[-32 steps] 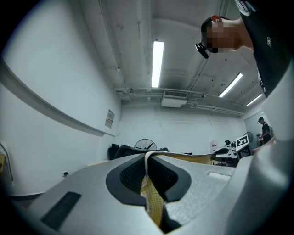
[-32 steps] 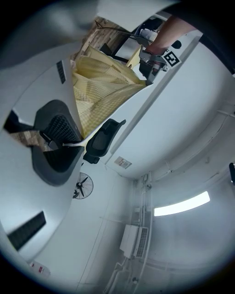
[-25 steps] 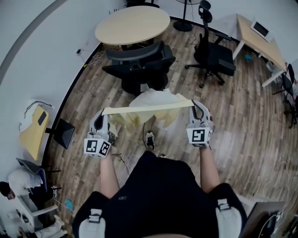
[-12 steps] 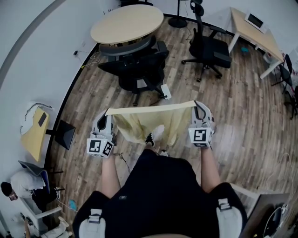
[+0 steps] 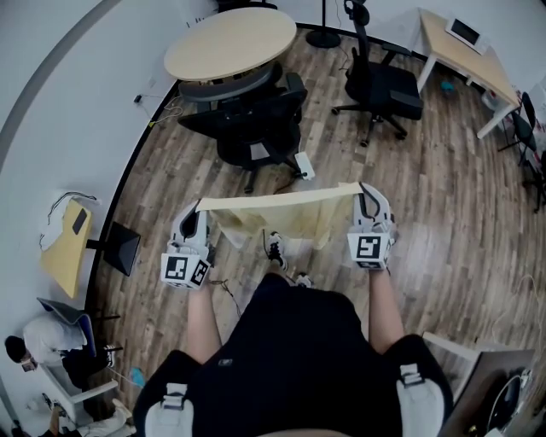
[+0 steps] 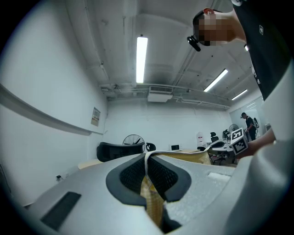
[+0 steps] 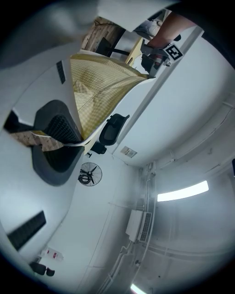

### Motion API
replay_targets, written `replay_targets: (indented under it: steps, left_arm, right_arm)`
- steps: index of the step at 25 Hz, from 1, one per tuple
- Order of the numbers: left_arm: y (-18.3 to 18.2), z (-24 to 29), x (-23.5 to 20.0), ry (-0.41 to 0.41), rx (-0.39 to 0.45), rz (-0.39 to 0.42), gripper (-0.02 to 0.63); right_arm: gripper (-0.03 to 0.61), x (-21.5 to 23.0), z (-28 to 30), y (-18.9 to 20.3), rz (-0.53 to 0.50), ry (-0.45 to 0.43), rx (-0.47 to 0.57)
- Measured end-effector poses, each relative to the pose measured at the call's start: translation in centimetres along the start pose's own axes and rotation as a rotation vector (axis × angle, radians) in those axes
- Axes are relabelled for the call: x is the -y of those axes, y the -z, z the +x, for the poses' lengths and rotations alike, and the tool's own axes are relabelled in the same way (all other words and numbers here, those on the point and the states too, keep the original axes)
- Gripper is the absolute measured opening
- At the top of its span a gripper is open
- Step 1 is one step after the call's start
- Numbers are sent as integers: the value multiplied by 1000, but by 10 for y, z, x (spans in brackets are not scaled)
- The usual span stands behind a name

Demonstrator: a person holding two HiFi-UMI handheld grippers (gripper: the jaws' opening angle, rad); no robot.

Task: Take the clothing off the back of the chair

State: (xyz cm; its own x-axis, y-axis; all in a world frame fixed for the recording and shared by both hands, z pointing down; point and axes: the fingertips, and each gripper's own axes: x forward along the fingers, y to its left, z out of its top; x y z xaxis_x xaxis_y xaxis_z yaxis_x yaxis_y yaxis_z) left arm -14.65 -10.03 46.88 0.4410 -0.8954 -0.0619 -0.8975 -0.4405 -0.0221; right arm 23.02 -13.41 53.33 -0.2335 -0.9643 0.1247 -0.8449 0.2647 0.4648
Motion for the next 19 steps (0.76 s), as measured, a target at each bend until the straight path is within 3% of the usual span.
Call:
replay_targets:
  steps: [4,19]
  left_arm:
    - [0,-2,1,-3,-1,2,6]
    - [-1,7,-4,-13,0,-1,6]
  right_arm:
    - [3,4,0,-14,-45,4,32]
    - [3,9,10,-12,-40,7,21]
